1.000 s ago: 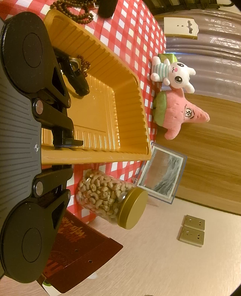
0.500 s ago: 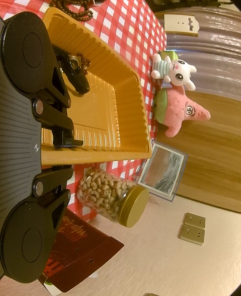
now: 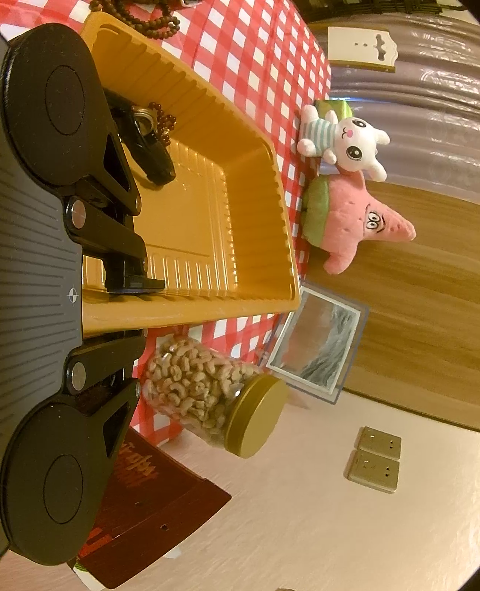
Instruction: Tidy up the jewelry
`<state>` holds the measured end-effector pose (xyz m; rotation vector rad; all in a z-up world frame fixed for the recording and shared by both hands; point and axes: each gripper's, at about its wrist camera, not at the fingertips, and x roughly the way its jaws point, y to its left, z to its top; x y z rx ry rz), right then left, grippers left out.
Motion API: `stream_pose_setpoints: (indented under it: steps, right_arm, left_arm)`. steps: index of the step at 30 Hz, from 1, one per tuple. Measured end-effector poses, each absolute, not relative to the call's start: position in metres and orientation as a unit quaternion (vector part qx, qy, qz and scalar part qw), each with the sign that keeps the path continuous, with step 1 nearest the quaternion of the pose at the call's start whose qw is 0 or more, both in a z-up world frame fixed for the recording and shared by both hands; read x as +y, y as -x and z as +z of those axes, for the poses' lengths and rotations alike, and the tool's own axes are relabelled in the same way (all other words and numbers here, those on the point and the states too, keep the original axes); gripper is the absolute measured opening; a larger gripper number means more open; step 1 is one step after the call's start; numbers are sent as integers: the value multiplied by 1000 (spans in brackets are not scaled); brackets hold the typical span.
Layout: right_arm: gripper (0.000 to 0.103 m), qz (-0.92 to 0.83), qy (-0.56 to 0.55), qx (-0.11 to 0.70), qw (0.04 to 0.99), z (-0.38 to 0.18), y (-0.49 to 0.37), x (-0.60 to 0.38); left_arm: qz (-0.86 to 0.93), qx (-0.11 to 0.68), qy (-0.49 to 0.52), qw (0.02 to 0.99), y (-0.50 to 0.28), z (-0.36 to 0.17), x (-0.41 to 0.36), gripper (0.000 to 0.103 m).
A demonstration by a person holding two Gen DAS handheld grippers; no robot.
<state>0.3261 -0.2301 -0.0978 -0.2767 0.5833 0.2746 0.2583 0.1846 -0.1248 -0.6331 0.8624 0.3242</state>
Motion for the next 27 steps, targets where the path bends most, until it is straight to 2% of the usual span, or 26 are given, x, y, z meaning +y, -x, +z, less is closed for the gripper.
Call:
stream_pose_setpoints:
  steps: [9, 16, 20, 27]
  right_arm:
    - [4, 137, 139, 285, 938, -98, -330, -224]
    - [4, 136, 139, 286, 938, -99, -330, -224]
    - [4, 136, 138, 288, 938, -99, -330, -224]
    - [4, 136, 137, 287, 938, -100, -330, -224]
  left_arm:
    - [164, 403, 361, 825, -267, -130, 203, 34]
    - [171, 414, 361, 818, -278, -138, 207, 32]
    - [162, 412, 359, 821, -278, -135, 207, 24]
    - [128, 392, 351, 841, -270, -119, 197, 18]
